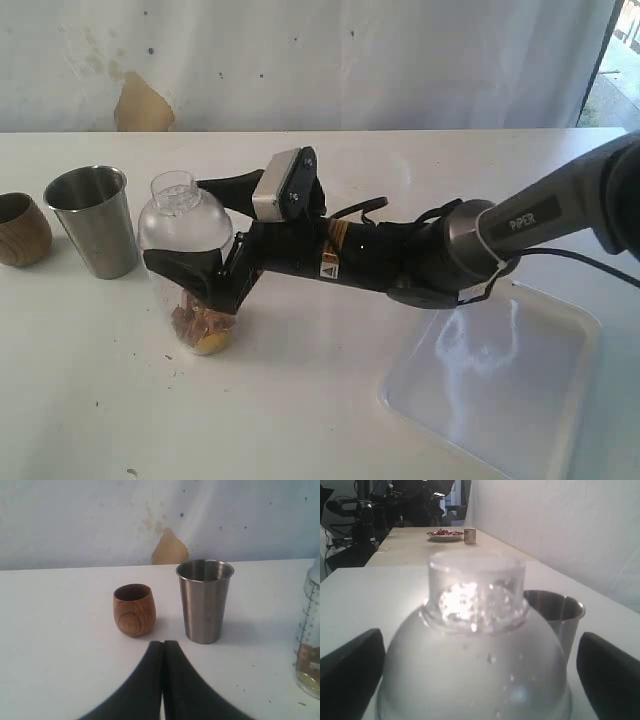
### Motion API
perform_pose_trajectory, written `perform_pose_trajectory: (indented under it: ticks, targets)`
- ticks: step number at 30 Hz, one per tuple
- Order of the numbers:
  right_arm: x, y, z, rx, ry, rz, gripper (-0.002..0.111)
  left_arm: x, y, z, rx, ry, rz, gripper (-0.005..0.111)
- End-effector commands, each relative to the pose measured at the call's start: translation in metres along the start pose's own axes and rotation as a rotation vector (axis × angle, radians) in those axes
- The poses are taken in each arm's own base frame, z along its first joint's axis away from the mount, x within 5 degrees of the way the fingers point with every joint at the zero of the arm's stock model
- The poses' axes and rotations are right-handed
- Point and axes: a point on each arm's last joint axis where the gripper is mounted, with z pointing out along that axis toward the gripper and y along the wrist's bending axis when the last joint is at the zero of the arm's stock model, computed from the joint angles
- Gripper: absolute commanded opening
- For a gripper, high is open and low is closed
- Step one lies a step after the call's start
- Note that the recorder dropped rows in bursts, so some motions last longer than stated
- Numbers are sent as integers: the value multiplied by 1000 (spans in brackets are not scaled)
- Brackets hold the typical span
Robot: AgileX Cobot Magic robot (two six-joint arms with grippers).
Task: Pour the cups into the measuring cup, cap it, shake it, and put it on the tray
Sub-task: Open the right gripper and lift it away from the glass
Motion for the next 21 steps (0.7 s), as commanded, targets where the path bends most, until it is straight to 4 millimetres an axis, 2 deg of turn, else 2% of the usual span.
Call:
perform_pose_trajectory:
  ticks: [1,9,12,15,21]
  targets:
    - [-26,1,0,-6,-58,-19,96,1,0,0,-1,-5,-2,0]
    - [-76,2,-4,62,-32,-94,96,1,0,0,-1,-5,-2,0]
    - [-103,6,-8,83,-52,-61,89,1,0,0,-1,-5,-2,0]
    - [-128,12,-13,89,-59,26,73,1,0,0,-1,-5,-2,0]
    - [-179,34,-30,65,-6,20,22,1,0,0,-1,-5,-2,0]
